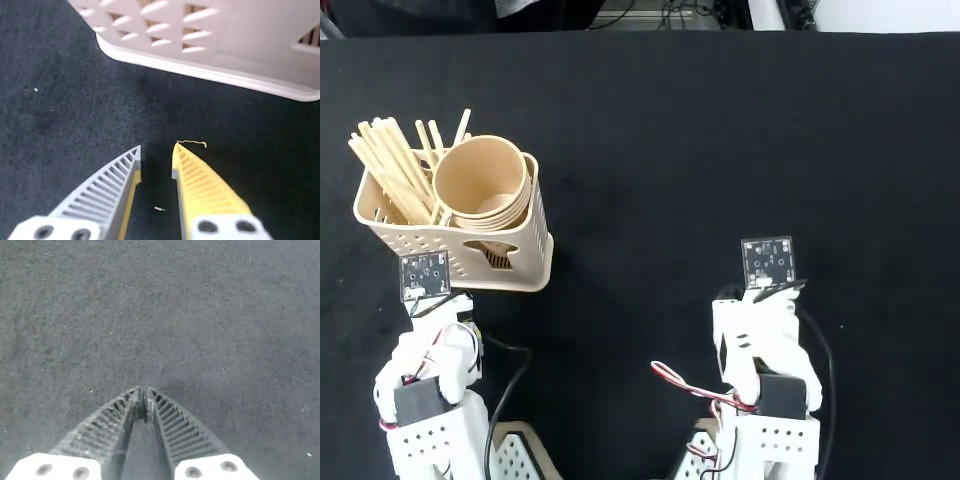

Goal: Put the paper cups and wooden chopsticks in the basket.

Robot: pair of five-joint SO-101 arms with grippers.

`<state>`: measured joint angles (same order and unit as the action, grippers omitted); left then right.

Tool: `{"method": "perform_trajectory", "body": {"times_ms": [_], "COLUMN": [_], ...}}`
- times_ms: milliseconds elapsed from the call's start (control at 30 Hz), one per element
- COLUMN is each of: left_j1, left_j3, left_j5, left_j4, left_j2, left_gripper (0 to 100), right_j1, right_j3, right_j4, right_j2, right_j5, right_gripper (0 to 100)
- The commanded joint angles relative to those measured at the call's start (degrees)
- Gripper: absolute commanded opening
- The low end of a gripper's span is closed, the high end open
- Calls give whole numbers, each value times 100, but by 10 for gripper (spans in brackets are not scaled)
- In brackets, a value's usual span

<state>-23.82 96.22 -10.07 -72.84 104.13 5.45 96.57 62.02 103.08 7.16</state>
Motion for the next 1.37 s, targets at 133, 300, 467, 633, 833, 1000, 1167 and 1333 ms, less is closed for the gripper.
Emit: {"method": "perform_trajectory", "body": {"times_ms": [133,300,467,633,833,1000,1167,1333], "left_j1": [-22,-22,-22,-22,-22,-22,-22,-22], "left_j3": [110,110,110,110,110,110,110,110], "left_j5": [-26,-26,-26,-26,-26,-26,-26,-26], "left_j4": [-18,-18,-18,-18,-18,-18,-18,-18], "left_j2": [44,44,44,44,44,44,44,44], "left_gripper": [109,109,109,109,109,109,109,109], "right_j1": [-26,-26,-26,-26,-26,-26,-26,-26], "right_j3": [4,4,4,4,4,4,4,4], "right_j4": [35,237,255,255,255,255,255,255], "right_j2": [356,365,365,365,365,365,365,365], "right_j5": [-9,-9,-9,-9,-9,-9,-9,-9], "right_gripper": [13,15,15,15,15,15,15,15]}}
